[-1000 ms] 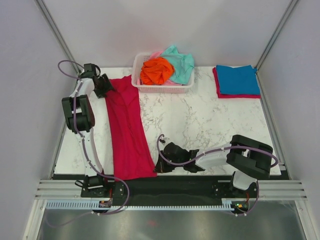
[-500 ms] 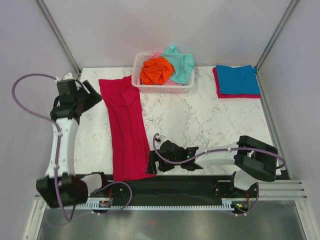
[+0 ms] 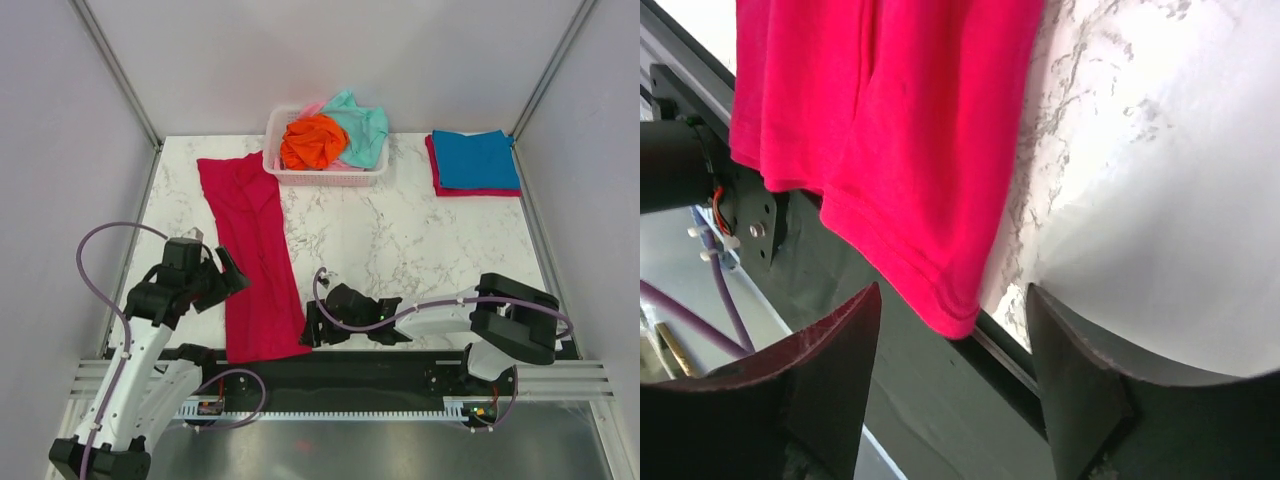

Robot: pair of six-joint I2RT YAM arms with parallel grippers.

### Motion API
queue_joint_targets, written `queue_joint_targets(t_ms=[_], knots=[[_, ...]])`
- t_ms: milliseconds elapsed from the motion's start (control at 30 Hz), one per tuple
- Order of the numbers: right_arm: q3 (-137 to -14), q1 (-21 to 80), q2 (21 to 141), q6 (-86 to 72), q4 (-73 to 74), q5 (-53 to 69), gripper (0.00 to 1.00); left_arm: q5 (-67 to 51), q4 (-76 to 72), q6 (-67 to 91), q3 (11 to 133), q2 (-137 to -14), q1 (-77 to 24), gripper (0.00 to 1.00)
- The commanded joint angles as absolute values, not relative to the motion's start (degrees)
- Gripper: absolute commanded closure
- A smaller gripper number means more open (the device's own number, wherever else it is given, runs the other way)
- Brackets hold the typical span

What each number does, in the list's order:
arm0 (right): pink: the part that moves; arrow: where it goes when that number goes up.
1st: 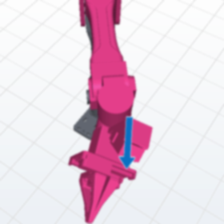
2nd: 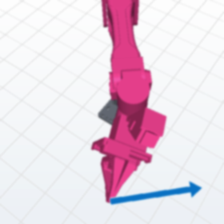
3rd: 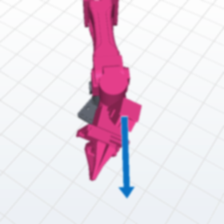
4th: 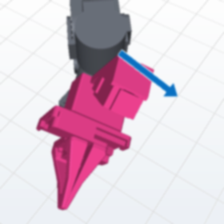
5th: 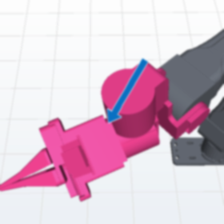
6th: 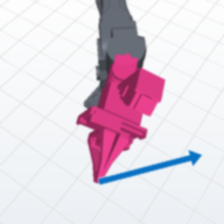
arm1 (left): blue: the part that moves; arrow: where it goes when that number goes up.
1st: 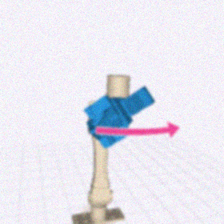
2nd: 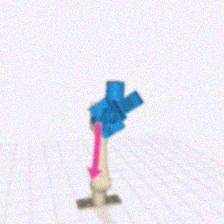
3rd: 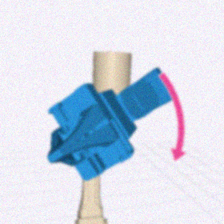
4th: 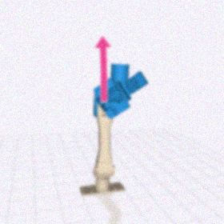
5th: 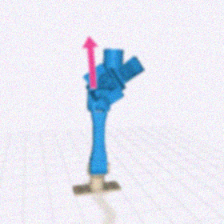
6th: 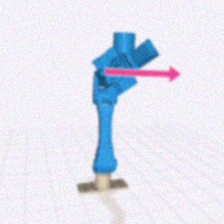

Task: Fold and stack the t-shirts
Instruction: Fold the tshirt

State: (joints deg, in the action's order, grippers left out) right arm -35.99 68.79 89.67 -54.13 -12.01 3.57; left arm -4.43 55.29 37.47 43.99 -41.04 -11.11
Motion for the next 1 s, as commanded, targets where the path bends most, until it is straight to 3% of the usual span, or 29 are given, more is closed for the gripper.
queue_joint_targets(t_ms=[0,167,300,367,467,633,800,967], knots=[[-33.66,69.26,94.74,-57.04,-15.9,5.97,0.36,-3.43,59.59,43.85,40.87,-37.72,-13.79,0.14],[-33.05,69.87,96.24,-58.71,-18.19,6.15,0.58,-3.15,61.43,44.12,41.57,-37.09,-16.26,0.14],[-33.92,69.87,93.79,-56.7,-14.53,3.88,0.9,-4.49,65.2,46.22,41.04,-35.43,-19.15,0.16],[-34.8,68.74,89.94,-55.64,-11.18,2.03,0.99,-0.12,69.33,48.86,42.71,-34.11,-23.09,0.12],[-35.94,64.88,84.14,-53.18,-4.51,-1.21,1.0,3.6,72.51,48.08,45.17,-36.46,-25.05,0.09],[-39.72,56.8,81.65,-48.0,2.19,-0.88,1.0,-2.81,63.91,52.81,39.22,-38.32,-28.99,0.11],[-40.25,54.93,82.35,-46.14,3.43,-0.09,1.0,-0.97,52.16,65.17,31.39,-43.32,-45.14,0.13],[-38.77,54.93,82.88,-46.49,2.9,1.93,1.0,7.63,48.25,78.47,31.99,-51.58,-65.37,0.15]])
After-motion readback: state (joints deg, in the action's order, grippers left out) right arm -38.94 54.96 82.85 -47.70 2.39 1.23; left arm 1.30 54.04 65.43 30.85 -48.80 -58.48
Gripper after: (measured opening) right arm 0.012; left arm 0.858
